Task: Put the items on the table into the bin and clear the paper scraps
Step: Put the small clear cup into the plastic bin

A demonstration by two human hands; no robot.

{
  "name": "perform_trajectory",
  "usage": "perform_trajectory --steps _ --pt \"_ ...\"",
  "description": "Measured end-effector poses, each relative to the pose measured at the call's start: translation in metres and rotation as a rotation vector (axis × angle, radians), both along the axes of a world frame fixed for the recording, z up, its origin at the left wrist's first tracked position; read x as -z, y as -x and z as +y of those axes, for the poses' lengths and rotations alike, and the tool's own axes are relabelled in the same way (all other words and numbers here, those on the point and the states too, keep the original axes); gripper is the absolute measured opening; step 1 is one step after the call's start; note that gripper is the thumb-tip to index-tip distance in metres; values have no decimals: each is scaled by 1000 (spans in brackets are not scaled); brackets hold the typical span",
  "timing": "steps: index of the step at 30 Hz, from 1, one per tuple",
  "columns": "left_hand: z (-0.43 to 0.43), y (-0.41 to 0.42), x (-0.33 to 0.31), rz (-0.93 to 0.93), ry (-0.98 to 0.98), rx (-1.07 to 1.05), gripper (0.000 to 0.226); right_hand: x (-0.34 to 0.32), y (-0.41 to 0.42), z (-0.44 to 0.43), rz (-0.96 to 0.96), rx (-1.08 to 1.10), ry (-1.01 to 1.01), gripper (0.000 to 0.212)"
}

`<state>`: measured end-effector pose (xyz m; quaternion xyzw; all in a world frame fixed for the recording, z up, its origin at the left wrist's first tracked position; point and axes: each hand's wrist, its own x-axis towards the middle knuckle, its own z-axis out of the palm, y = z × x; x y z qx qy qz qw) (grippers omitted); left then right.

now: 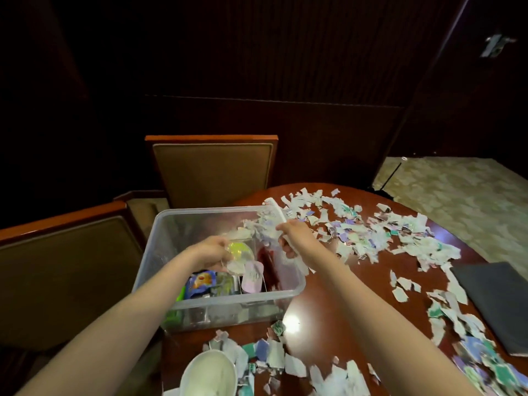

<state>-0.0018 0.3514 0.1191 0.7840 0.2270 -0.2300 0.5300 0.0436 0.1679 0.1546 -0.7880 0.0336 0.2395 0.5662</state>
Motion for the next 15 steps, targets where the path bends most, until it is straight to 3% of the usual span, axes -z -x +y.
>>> perform_trajectory --steps 4,9,12,15 --pt "3 12 14 113 -23 117 33 7 6 15 -2 -55 66 22" --pt "-1 14 20 116 -29 188 23 19 9 24 -5 -104 105 21" --pt "0 8 25 118 -97 247 25 32 8 28 -10 -77 87 9" --pt "5 1 26 112 -196 266 20 43 3 31 15 -39 86 11"
